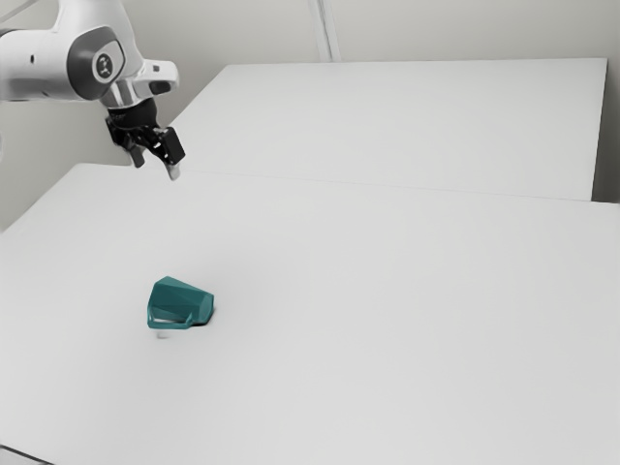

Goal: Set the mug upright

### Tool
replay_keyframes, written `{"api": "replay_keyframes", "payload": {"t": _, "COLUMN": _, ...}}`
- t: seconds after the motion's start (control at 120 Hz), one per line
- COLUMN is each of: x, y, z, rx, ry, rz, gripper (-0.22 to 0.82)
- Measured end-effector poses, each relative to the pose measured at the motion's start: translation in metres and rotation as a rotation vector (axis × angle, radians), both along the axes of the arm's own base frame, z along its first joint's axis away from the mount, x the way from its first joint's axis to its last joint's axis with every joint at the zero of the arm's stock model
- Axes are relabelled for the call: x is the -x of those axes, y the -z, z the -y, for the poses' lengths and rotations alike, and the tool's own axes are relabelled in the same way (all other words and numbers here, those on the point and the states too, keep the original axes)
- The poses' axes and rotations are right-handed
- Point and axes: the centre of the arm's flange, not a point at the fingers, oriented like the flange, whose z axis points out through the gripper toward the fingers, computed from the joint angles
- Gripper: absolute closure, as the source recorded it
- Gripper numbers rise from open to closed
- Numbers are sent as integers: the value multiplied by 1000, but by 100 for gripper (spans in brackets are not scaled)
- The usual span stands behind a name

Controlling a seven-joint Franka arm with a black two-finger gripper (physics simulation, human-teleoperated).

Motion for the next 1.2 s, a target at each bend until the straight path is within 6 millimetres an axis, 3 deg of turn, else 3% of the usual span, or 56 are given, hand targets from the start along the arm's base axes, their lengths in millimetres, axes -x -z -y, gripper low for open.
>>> {"api": "replay_keyframes", "payload": {"t": 0.133, "x": 3, "y": 8, "z": -2, "rx": 26, "ry": -24, "rz": -9, "gripper": 0}}
{"api": "replay_keyframes", "payload": {"t": 0.2, "x": 10, "y": 26, "z": -9, "rx": 89, "ry": -53, "rz": -32, "gripper": 0}}
{"api": "replay_keyframes", "payload": {"t": 0.4, "x": 35, "y": 75, "z": -90, "rx": 231, "ry": -225, "rz": -78, "gripper": 0}}
{"api": "replay_keyframes", "payload": {"t": 0.483, "x": 40, "y": 96, "z": -107, "rx": 276, "ry": -262, "rz": -102, "gripper": 0}}
{"api": "replay_keyframes", "payload": {"t": 0.883, "x": 32, "y": 185, "z": -128, "rx": 428, "ry": -259, "rz": -190, "gripper": 0}}
{"api": "replay_keyframes", "payload": {"t": 1.2, "x": 42, "y": 236, "z": -137, "rx": 543, "ry": -259, "rz": -230, "gripper": 0}}
